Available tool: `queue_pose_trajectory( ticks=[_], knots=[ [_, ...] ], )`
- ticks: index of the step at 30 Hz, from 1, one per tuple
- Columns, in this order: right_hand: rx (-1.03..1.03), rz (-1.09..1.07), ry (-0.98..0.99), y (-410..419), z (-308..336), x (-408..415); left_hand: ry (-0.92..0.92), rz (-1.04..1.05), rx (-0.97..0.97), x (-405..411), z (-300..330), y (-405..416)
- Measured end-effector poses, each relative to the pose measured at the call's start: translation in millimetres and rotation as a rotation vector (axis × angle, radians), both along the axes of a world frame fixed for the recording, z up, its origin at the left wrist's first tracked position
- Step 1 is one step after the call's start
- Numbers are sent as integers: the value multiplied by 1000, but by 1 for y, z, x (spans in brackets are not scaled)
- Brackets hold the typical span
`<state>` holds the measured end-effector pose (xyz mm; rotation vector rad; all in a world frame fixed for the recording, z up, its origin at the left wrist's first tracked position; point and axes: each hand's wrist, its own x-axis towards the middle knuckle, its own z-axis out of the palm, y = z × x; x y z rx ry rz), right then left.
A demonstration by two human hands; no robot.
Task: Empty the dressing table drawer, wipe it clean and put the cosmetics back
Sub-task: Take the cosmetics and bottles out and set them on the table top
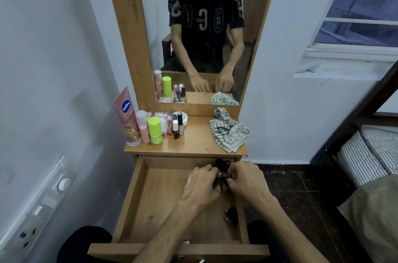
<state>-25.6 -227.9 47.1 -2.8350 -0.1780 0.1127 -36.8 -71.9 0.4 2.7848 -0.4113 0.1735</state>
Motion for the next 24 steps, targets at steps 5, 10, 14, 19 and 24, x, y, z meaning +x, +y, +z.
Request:
queue_pose_trajectory(
  ticks=[5, 10, 14, 19, 24],
  knots=[
    [68, 12, 5, 1, 14, 0, -36, 10, -60, -11, 7, 19],
    [168, 76, -15, 12, 43, 3, -137, 9, -97, -13, 39, 63],
    [228, 144, -78, 34, 71, 16, -229, 20, -83, 0, 78, 105],
    [274, 146, -142, 72, 82, 49, -288, 87, 110, 30, 115, 136],
    [261, 164, -172, 100, 87, 69, -283, 99, 283, 48, 129, 137]
  ],
)
